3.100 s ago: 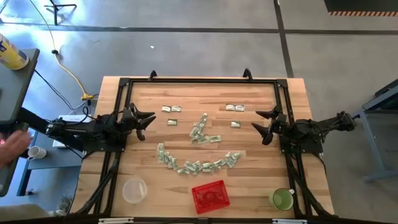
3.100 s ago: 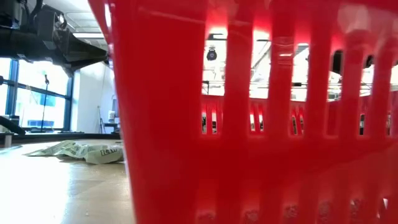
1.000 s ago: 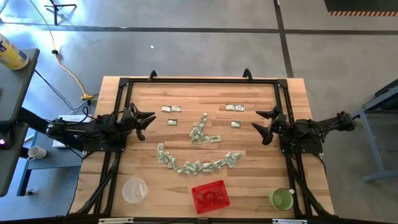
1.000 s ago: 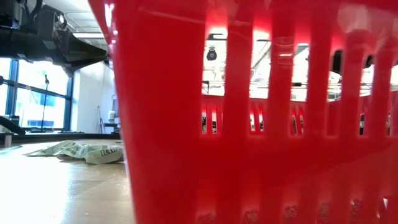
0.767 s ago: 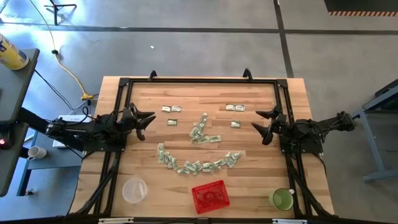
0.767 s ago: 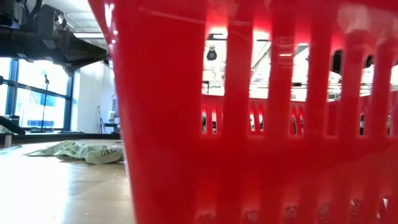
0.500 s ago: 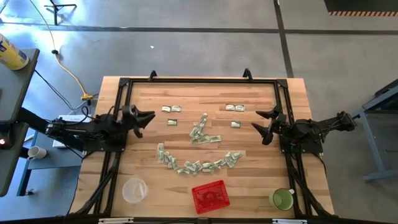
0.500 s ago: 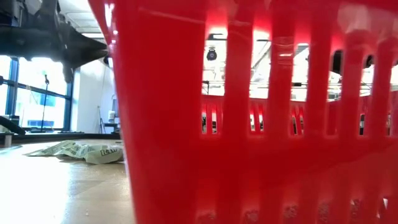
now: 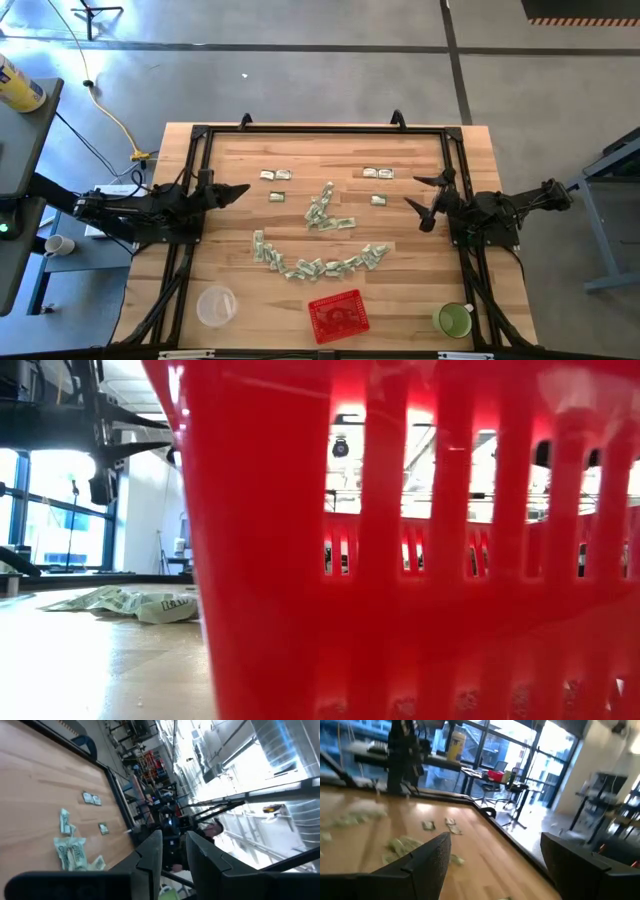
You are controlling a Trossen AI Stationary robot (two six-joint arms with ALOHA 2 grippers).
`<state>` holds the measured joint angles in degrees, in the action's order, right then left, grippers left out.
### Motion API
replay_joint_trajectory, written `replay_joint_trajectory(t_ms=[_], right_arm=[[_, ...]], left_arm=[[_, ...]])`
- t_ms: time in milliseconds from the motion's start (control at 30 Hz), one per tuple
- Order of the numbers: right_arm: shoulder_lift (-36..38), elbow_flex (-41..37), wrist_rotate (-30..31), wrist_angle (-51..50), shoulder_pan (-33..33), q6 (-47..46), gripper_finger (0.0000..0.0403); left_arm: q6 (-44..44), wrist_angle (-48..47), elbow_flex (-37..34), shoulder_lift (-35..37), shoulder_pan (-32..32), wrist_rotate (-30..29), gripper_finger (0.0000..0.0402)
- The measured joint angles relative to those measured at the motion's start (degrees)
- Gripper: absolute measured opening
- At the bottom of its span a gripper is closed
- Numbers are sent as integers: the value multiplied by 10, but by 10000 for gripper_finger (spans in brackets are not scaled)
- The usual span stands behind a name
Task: Pick and place items into bin
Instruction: Put the green stevia packet into the red bin
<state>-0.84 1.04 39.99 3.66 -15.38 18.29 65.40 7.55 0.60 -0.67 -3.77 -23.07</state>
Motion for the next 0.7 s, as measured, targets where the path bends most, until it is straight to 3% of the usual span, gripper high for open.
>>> replay_joint_trajectory(t_ms=[167, 400, 633, 700], right_arm=[[0, 0, -7, 1, 0, 10, 298], [0, 0, -48, 6, 0, -99, 298], [0, 0, -67, 8, 0, -114, 298], [0, 0, -84, 17, 0, -194, 298]], left_arm=[[9, 0, 0, 0, 0, 0, 124], [9, 0, 0, 0, 0, 0, 124], [9, 0, 0, 0, 0, 0, 124], [9, 0, 0, 0, 0, 0, 124]])
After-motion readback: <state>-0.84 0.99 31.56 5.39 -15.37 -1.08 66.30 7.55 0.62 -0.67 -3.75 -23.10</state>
